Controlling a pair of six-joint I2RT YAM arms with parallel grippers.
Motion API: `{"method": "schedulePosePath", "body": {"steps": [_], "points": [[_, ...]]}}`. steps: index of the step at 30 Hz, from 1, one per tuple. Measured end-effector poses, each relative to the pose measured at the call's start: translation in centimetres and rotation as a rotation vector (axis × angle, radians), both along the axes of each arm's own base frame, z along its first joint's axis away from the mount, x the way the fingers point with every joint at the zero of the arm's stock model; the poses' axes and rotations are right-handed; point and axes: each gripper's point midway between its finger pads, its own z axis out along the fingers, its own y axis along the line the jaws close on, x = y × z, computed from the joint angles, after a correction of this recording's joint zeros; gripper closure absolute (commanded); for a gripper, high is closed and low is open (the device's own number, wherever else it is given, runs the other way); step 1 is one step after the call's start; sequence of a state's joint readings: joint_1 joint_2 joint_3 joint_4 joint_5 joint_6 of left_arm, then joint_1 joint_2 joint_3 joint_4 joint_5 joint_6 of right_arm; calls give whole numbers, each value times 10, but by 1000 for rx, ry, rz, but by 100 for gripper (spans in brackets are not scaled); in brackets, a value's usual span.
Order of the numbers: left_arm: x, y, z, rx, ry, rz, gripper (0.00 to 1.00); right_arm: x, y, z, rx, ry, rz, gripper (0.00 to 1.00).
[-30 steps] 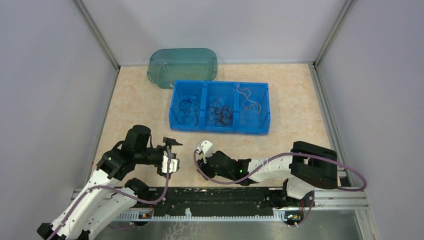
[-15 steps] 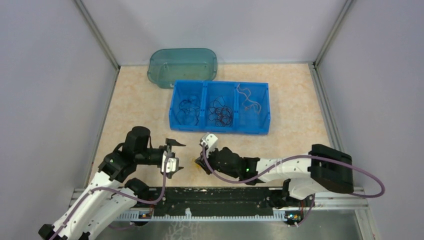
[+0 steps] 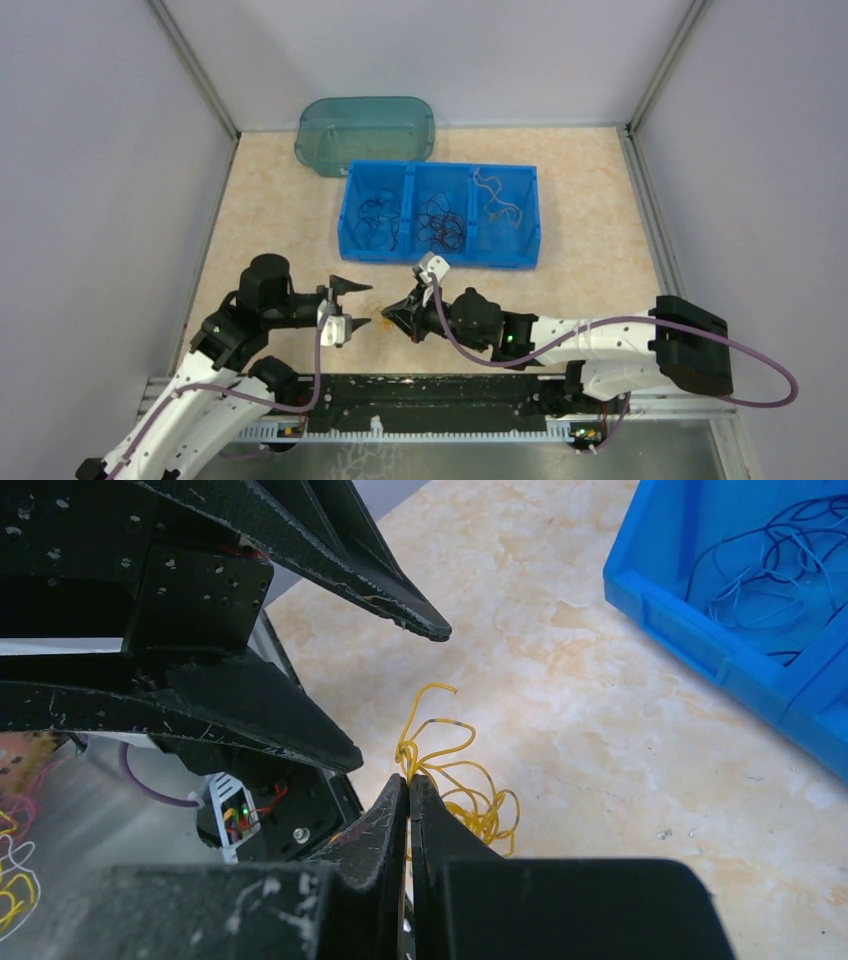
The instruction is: Untangle the cables
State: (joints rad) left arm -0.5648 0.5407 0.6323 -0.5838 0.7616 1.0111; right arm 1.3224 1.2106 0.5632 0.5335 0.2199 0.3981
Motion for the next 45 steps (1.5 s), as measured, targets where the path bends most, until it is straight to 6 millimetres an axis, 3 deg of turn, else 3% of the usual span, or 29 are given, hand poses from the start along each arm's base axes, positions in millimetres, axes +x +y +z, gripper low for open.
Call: {"method": "schedulePosePath", "body": {"steps": [4,14,18,23,32,40,45], "points": [[0,1,1,6,-39,-16,42,-2,0,1,7,10,9,100],[-5,4,0,24,-127,-60,43,-4,-1,10,42,26,9,100],[-1,1,4,-3,-130,-43,45,-4,0,12,55,39,8,100],[3,1,-6,-7,-93,-13,47,-4,2,13,69,54,1,100],[16,3,-6,-17,-83,72,59,-1,2,11,72,66,-19,100],[23,2,0,-35,-92,100,77,1,2,12,79,64,-27,100],[23,-1,-3,-31,-67,93,99,1,2,12,78,64,-28,100]]}}
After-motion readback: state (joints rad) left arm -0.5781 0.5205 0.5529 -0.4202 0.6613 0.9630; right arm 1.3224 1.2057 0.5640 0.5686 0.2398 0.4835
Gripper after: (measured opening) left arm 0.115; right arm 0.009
